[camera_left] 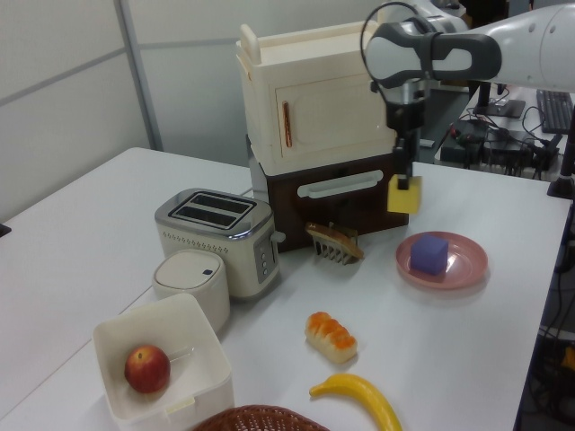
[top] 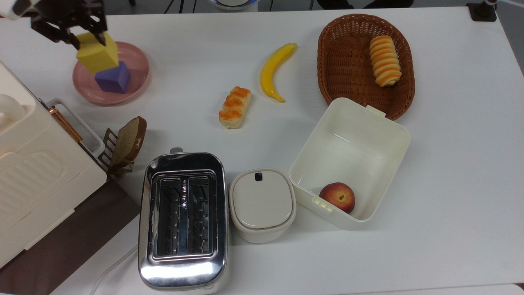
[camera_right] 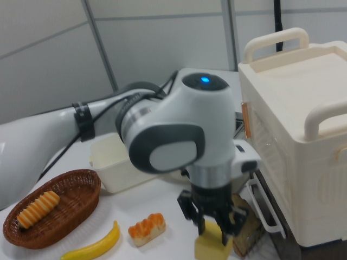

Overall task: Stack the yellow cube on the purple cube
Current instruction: 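Lower the yellow cube onto the top of the purple cube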

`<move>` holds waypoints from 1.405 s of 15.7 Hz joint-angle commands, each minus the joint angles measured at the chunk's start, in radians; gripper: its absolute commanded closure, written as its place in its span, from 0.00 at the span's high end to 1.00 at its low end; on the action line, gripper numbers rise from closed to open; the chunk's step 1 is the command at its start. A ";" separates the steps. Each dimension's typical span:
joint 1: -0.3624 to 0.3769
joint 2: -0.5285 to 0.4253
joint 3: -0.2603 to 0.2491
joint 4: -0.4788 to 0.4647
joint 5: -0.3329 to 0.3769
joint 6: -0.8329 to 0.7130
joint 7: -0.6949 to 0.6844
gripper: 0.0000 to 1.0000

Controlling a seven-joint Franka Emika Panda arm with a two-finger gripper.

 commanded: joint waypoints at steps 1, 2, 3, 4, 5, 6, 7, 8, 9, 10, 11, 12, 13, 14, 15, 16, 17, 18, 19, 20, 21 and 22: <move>-0.030 -0.093 0.011 -0.131 -0.003 0.059 -0.052 0.28; -0.030 -0.119 0.010 -0.182 -0.013 0.097 -0.061 0.28; -0.028 -0.140 0.011 -0.234 -0.035 0.139 -0.070 0.28; -0.025 -0.160 0.011 -0.288 -0.059 0.183 -0.070 0.28; -0.021 -0.173 0.011 -0.337 -0.079 0.228 -0.070 0.28; -0.018 -0.180 0.011 -0.369 -0.088 0.263 -0.070 0.28; -0.016 -0.180 0.011 -0.388 -0.096 0.285 -0.070 0.28; -0.013 -0.177 0.011 -0.400 -0.111 0.297 -0.072 0.28; -0.011 -0.171 0.011 -0.415 -0.131 0.317 -0.072 0.28; -0.011 -0.168 0.011 -0.435 -0.145 0.348 -0.074 0.28; -0.011 -0.167 0.011 -0.449 -0.148 0.375 -0.074 0.28; -0.011 -0.165 0.011 -0.452 -0.148 0.385 -0.074 0.28; -0.011 -0.164 0.011 -0.452 -0.148 0.386 -0.074 0.28; -0.011 -0.160 0.011 -0.451 -0.148 0.386 -0.072 0.28; -0.011 -0.160 0.011 -0.449 -0.148 0.386 -0.072 0.29; -0.011 -0.160 0.010 -0.446 -0.148 0.386 -0.072 0.30; -0.013 -0.168 -0.001 -0.439 -0.147 0.376 -0.075 0.30; -0.013 -0.171 -0.003 -0.435 -0.144 0.372 -0.075 0.30; -0.011 -0.168 -0.003 -0.425 -0.138 0.369 -0.064 0.30; -0.010 -0.167 -0.001 -0.425 -0.136 0.369 -0.058 0.30; 0.001 -0.167 -0.001 -0.423 -0.135 0.369 -0.057 0.30; 0.004 -0.165 -0.001 -0.416 -0.134 0.368 -0.055 0.30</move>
